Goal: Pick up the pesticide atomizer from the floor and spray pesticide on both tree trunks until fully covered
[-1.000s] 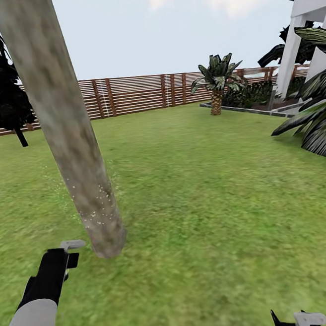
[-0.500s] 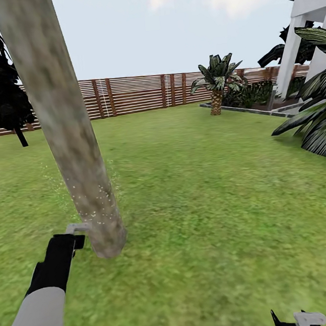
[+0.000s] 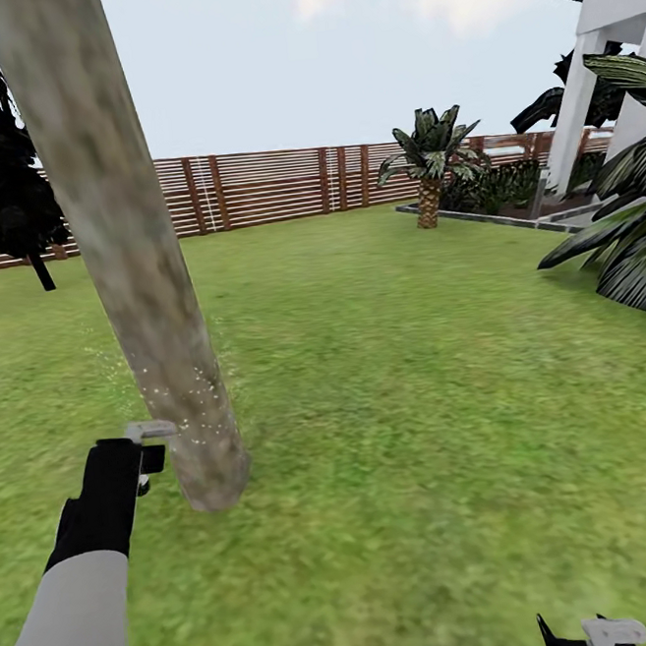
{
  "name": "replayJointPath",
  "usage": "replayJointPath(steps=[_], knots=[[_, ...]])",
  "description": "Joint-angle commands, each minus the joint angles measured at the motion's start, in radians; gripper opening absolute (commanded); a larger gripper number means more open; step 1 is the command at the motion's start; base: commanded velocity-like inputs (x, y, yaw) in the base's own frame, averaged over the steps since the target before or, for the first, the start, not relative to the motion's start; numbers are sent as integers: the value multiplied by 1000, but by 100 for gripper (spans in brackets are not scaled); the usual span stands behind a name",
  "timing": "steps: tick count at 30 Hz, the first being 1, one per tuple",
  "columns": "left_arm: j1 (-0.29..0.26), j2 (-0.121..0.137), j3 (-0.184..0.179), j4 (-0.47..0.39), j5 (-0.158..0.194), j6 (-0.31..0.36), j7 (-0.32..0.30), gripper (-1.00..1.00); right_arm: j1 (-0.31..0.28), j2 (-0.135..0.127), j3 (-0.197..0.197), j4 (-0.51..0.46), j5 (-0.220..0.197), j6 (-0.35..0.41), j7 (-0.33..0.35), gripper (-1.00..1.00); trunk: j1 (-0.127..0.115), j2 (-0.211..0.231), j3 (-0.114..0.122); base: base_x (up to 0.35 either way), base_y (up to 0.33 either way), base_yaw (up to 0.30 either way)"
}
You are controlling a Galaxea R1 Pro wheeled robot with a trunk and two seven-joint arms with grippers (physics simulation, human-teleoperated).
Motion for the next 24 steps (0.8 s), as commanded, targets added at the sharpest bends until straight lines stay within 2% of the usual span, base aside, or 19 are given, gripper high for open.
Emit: replayJointPath(steps=[1,3,5,9,11,14,18,19,21,24], knots=[[0,1,-1,0,-6,0,-42,-100,0,0,0,0,0,0,0,100,0,0,0,0,-221,0],[0,5,-3,0,-9,2,-110,-100,0,0,0,0,0,0,0,100,0,0,0,0,-252,0],[0,11,-4,1,-13,5,-134,-100,0,0,0,0,0,0,0,100,0,0,0,0,-266,0],[0,16,-4,2,-21,7,-136,-100,0,0,0,0,0,-1,0,100,0,0,0,-134,-219,0],[0,16,-3,5,-42,8,-135,-100,0,0,0,0,0,-1,0,100,0,0,0,-38,-41,0],[0,20,-1,5,-94,9,-140,-100,0,0,0,0,0,-1,0,100,0,0,0,-7,-8,0],[-13,26,-1,7,-103,50,-143,-100,0,0,0,0,0,-1,0,100,0,0,0,0,0,0],[-16,24,-6,2,-102,75,-144,-100,0,0,0,0,0,0,0,100,0,0,0,0,0,0],[-21,19,-74,-2,-99,101,-145,-100,0,0,0,0,0,-1,0,100,0,0,0,0,0,0],[-15,25,-104,-1,-94,105,-146,-100,0,0,0,0,0,-1,0,100,0,0,0,0,0,0]])
